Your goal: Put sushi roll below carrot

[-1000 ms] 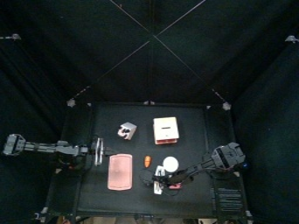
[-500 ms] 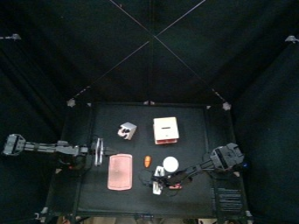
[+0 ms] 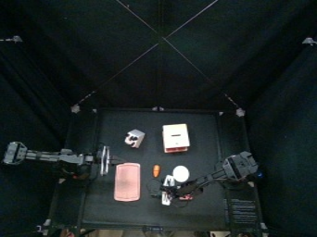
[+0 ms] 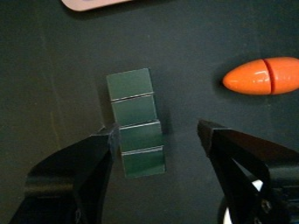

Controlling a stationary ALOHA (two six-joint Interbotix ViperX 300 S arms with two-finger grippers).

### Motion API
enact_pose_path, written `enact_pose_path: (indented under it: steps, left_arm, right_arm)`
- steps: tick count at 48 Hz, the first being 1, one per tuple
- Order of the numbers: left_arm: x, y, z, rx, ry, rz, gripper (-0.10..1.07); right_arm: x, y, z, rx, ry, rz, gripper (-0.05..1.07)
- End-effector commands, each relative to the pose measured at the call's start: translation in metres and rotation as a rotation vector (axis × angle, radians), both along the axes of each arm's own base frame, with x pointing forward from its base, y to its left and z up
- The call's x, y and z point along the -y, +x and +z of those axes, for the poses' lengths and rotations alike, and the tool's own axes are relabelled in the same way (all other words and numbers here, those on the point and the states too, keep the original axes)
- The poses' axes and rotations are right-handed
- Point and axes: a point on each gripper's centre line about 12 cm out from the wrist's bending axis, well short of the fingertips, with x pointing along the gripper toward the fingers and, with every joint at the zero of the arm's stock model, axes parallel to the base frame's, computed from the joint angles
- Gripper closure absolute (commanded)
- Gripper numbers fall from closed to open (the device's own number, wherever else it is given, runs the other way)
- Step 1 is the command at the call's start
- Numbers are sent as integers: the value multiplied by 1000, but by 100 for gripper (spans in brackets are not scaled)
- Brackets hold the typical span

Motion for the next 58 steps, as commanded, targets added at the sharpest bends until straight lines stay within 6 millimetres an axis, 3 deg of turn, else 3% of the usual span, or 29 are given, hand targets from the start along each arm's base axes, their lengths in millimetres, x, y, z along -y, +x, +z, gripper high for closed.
enact_pose_path:
  steps: [1, 58]
  left_arm:
    - [0, 2, 6, 22, -4, 2, 100]
    - [-1, 2, 7, 23, 14, 3, 100]
  right_arm:
    - [-1, 5, 17, 41, 10, 1, 3]
    - [-5, 9, 24, 32, 36, -36, 3]
